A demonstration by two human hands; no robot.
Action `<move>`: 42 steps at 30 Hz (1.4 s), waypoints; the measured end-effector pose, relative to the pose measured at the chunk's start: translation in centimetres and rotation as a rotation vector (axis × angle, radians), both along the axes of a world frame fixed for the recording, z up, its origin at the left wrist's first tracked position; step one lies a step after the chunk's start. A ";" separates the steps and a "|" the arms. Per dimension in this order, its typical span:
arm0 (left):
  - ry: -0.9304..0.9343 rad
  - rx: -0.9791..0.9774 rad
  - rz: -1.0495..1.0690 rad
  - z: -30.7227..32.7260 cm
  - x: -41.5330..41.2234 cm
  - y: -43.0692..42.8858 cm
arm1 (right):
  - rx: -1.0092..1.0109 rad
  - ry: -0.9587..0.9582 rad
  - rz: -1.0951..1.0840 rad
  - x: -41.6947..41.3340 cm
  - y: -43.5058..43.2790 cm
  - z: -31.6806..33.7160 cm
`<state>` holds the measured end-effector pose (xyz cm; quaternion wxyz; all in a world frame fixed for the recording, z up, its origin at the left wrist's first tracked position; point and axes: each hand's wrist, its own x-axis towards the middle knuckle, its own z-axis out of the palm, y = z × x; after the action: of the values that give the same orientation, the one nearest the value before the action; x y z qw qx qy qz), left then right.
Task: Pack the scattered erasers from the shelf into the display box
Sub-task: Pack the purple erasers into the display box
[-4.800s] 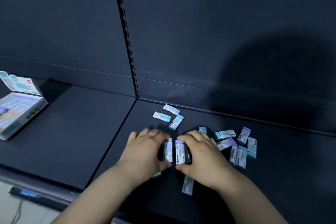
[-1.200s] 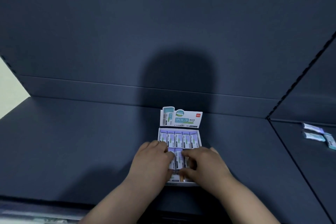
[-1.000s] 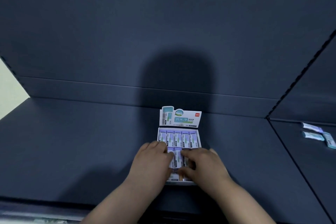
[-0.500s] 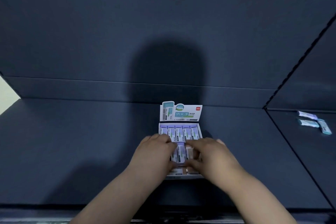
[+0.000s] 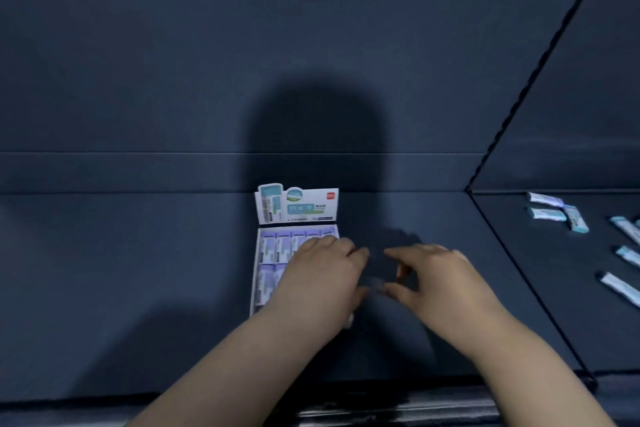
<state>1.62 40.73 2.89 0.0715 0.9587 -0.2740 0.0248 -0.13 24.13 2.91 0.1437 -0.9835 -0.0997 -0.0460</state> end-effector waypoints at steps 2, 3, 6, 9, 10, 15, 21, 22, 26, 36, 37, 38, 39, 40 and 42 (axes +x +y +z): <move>-0.010 0.003 0.000 0.0 -0.4 -2.0 | 0.003 0.012 0.007 0.0 -2.3 -0.1; -0.037 0.015 -0.001 0.0 -0.6 -3.4 | -0.013 0.013 0.016 -0.1 -3.7 0.0; -0.056 0.007 0.029 -0.2 -1.3 -7.8 | -0.081 0.016 0.051 -0.3 -8.1 0.5; -0.022 0.000 0.052 0.1 -2.3 -12.8 | -0.100 0.026 0.060 -0.9 -13.2 0.9; -0.019 -0.001 0.054 0.2 -2.7 -14.7 | -0.104 0.029 0.061 -1.3 -15.1 1.0; 0.003 -0.025 0.070 -0.1 -4.6 -22.0 | -0.110 0.063 0.053 -2.8 -22.3 0.9; 0.013 0.004 0.066 -0.8 -5.4 -25.4 | -0.046 0.118 0.028 -4.0 -25.8 0.0; 0.016 0.008 0.068 -0.8 -5.3 -25.6 | -0.039 0.117 0.018 -4.0 -26.1 -0.1; 0.011 0.031 0.038 -0.8 -4.2 -26.0 | -0.006 0.134 -0.041 -3.7 -26.8 -0.2; 0.057 0.069 -0.022 -1.6 -2.6 -28.0 | 0.046 0.161 -0.135 -2.7 -28.7 -0.8; 0.055 0.066 -0.017 -1.7 -2.6 -28.3 | 0.055 0.158 -0.133 -2.7 -29.1 -1.1; 0.046 0.066 -0.012 -1.9 -2.5 -28.8 | 0.060 0.152 -0.133 -2.8 -29.7 -1.3; 0.041 0.067 -0.004 -2.0 -2.4 -29.4 | 0.068 0.142 -0.138 -2.8 -30.5 -1.5; 0.032 0.068 0.005 -2.2 -2.4 -30.2 | 0.080 0.130 -0.143 -2.7 -31.4 -1.7; 0.013 0.078 0.011 -2.4 -2.3 -32.0 | 0.098 0.107 -0.150 -2.5 -33.4 -2.0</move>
<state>-0.68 8.77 0.49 0.0357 0.9625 -0.2689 0.0084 -2.65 -9.28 0.89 0.1927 -0.9811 -0.0158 -0.0089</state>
